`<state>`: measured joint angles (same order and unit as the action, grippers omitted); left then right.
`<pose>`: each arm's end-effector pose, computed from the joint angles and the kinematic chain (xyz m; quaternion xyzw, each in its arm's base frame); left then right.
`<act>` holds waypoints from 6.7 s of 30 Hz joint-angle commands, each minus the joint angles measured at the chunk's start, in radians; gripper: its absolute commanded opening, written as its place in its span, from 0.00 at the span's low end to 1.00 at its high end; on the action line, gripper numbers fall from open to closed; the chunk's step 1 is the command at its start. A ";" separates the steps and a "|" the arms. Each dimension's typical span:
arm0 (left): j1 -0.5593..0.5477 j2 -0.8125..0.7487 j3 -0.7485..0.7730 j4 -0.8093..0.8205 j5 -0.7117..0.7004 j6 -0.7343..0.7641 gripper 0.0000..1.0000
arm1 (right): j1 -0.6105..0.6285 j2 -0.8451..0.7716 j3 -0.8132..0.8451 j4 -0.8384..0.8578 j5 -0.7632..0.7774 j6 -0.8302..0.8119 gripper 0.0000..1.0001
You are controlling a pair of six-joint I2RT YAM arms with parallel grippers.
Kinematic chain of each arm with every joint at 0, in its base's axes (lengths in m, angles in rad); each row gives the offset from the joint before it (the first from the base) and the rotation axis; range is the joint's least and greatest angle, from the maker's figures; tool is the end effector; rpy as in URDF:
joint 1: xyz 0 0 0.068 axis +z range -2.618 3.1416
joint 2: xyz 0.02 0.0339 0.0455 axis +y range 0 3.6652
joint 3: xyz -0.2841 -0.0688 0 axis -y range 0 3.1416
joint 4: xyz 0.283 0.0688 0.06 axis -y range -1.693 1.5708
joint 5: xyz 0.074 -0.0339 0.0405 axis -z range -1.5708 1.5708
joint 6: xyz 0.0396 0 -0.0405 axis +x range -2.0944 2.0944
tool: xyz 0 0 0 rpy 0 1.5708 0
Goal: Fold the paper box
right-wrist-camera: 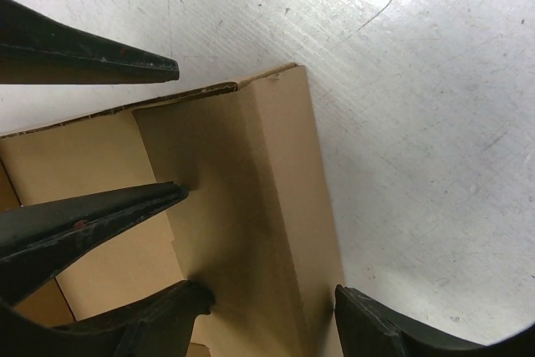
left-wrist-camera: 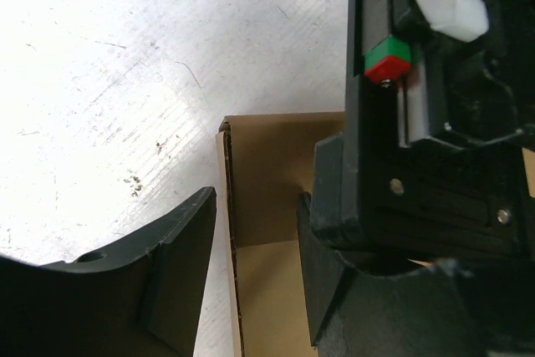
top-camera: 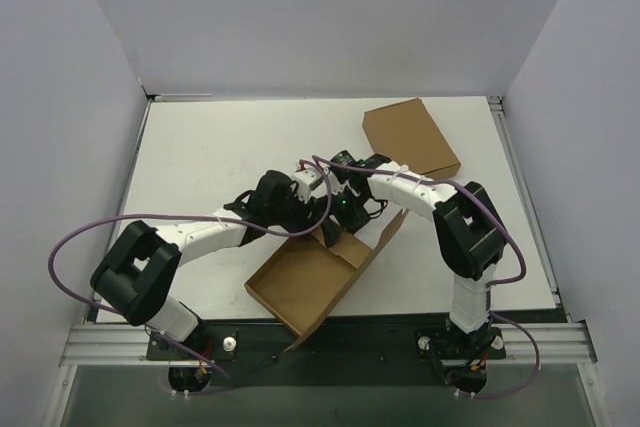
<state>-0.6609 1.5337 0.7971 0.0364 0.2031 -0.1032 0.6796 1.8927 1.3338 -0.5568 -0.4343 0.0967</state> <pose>0.2680 -0.2185 0.1791 0.2894 0.8555 -0.2417 0.3550 0.3240 0.2832 0.1851 -0.3199 0.8973 0.2777 0.1245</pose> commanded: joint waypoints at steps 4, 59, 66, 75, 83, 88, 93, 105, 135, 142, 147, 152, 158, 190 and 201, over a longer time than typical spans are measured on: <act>-0.023 0.013 -0.032 0.019 -0.090 -0.009 0.50 | -0.002 -0.027 0.027 -0.006 0.005 -0.015 0.67; 0.037 -0.072 -0.038 -0.366 0.201 0.062 0.59 | 0.035 -0.267 -0.215 0.237 0.121 0.170 0.78; -0.169 -0.041 0.039 -0.446 -0.002 0.096 0.11 | 0.061 -0.381 -0.277 0.348 0.164 0.149 0.77; -0.253 -0.300 0.077 -0.506 -0.267 0.207 0.02 | 0.064 -0.743 -0.450 0.390 0.233 0.115 0.79; -0.307 -0.389 0.131 -0.569 -0.476 0.358 0.02 | 0.132 -1.052 -0.651 0.457 0.333 0.170 0.79; -0.348 -0.359 0.208 -0.605 -0.527 0.441 0.02 | 0.236 -1.115 -0.688 0.434 0.554 0.187 0.81; -0.387 -0.308 0.231 -0.596 -0.600 0.464 0.01 | 0.284 -1.031 -0.677 0.422 0.724 0.199 0.74; -0.462 -0.225 0.252 -0.621 -0.745 0.453 0.01 | 0.481 -0.851 -0.614 0.504 0.936 0.216 0.14; -0.422 -0.408 0.053 -0.418 -0.699 0.474 0.00 | 0.207 -1.327 -0.723 0.308 0.835 0.362 0.95; -0.439 -0.419 0.039 -0.402 -0.697 0.490 0.00 | -0.290 -1.204 -0.801 0.479 0.380 0.359 0.93; -0.451 -0.411 0.037 -0.405 -0.705 0.485 0.00 | -0.361 -1.058 -0.867 0.600 0.032 0.368 0.80; -0.454 -0.371 0.047 -0.415 -0.726 0.487 0.00 | -0.255 -1.092 -0.910 0.713 -0.168 0.385 0.80; -0.454 -0.345 0.054 -0.434 -0.731 0.487 0.00 | -0.157 -1.107 -0.958 0.793 -0.285 0.428 0.80; -0.505 -0.371 0.033 -0.411 -0.723 0.499 0.00 | 0.218 -0.762 -0.970 1.054 0.267 0.241 0.80; -0.514 -0.366 0.030 -0.414 -0.716 0.493 0.00 | 0.305 -0.756 -0.978 0.996 0.666 0.308 0.45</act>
<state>-1.1519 1.1893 0.8154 -0.4343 -0.5644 0.4084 0.9848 1.1217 0.3515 0.4656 -0.0177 0.3767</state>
